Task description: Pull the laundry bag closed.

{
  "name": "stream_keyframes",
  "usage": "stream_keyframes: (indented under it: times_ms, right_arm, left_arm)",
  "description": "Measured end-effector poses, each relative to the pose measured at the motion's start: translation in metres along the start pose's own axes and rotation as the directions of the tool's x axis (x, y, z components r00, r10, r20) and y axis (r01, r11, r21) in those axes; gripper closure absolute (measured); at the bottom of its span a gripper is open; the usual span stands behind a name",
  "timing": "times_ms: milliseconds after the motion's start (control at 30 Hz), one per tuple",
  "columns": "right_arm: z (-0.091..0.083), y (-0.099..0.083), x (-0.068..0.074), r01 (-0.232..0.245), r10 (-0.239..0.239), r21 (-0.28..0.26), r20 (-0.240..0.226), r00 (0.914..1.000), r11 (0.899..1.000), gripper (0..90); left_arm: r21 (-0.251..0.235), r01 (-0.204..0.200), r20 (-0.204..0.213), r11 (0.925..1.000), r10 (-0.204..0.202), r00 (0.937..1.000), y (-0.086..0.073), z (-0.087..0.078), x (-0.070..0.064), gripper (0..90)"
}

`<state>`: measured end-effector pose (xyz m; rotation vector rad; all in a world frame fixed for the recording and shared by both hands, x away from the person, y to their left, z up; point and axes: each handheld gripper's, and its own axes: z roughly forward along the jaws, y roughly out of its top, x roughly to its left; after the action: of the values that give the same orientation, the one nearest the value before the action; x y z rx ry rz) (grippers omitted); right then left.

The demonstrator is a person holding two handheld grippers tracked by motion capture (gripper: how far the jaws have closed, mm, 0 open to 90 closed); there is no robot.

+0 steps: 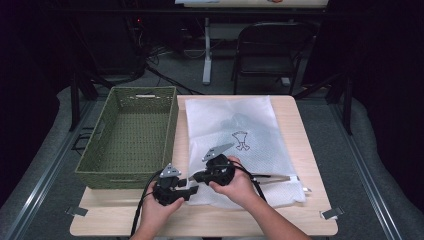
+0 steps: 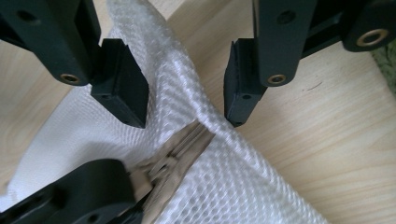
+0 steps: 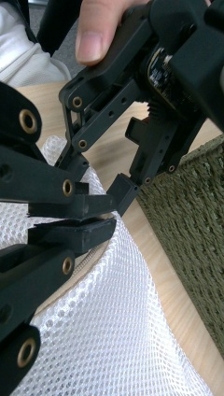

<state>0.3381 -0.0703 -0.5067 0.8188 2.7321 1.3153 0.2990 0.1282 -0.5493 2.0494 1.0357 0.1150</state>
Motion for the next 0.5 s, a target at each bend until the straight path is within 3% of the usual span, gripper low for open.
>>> stream_keyframes:
  times_ms: [200,500]
  right_arm:
    - [0.0032,-0.006,-0.0041,-0.024,0.024,0.014,-0.01,0.9997,1.0,86.8]
    - [0.0058,-0.0083,-0.0058,-0.035,0.036,0.043,-0.013,0.9993,0.998,86.4]
  left_arm:
    - [-0.005,0.011,0.0,0.9999,-0.011,0.9999,-0.0002,-0.0015,0.0006,52.5]
    - [-0.008,-0.004,-0.033,1.0,0.004,0.9994,0.0001,-0.0037,-0.0001,63.3]
